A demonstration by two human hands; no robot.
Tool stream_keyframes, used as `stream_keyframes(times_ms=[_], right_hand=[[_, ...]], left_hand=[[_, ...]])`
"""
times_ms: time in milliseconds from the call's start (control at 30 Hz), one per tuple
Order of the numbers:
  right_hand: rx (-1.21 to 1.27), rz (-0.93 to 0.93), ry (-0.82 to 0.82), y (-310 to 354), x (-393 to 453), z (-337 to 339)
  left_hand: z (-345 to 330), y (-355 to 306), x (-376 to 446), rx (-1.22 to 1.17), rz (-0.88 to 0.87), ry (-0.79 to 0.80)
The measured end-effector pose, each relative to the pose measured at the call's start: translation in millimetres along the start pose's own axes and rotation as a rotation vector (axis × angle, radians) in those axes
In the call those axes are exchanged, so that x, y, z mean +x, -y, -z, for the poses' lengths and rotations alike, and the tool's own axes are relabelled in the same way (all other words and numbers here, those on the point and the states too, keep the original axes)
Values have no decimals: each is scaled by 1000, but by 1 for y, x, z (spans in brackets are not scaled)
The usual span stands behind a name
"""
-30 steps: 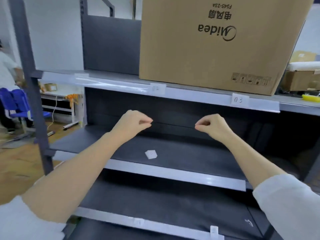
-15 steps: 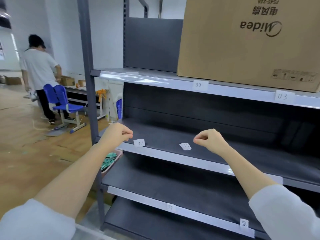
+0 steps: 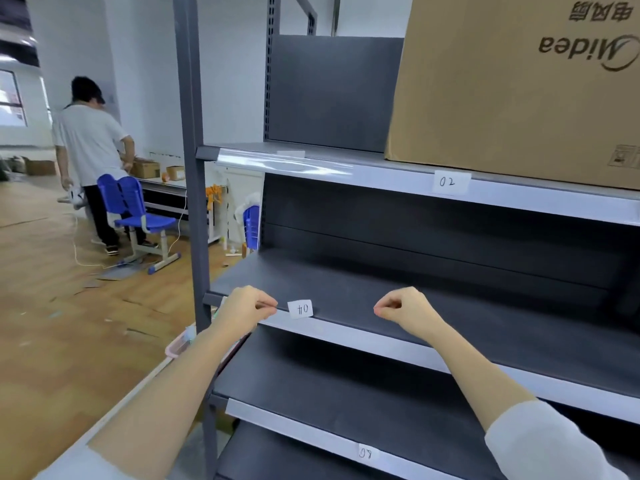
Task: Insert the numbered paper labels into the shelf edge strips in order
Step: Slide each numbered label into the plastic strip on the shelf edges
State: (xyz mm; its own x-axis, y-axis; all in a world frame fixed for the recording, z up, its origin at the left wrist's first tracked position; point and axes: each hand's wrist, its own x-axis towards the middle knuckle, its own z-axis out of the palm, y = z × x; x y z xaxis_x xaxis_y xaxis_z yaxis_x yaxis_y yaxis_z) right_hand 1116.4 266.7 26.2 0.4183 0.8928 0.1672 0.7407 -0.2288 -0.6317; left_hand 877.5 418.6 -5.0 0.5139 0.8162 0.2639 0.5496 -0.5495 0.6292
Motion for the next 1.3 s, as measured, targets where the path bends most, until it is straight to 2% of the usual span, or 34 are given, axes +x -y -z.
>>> stream_keyframes(times_ms=[267,433,633,800,967,1300], right_hand=[[6,27,50,-21,116,-52],[-4,3,130,-24,166,-89],[-22,-125,155,-46,173,-133],[10,-183,177,-52,180,-147],[34,-183,258,-50,179,-163],[101,-184,242,-35,183,-164]], left_hand=[[-55,59,80,34,56,93],[-70,93,118,49,54,83],[-87,119,145,99,-134,170],[-107,140,152,151,-277,131],[-114,150,155,50,-291,95],[-111,149,159,-24,-304,120]])
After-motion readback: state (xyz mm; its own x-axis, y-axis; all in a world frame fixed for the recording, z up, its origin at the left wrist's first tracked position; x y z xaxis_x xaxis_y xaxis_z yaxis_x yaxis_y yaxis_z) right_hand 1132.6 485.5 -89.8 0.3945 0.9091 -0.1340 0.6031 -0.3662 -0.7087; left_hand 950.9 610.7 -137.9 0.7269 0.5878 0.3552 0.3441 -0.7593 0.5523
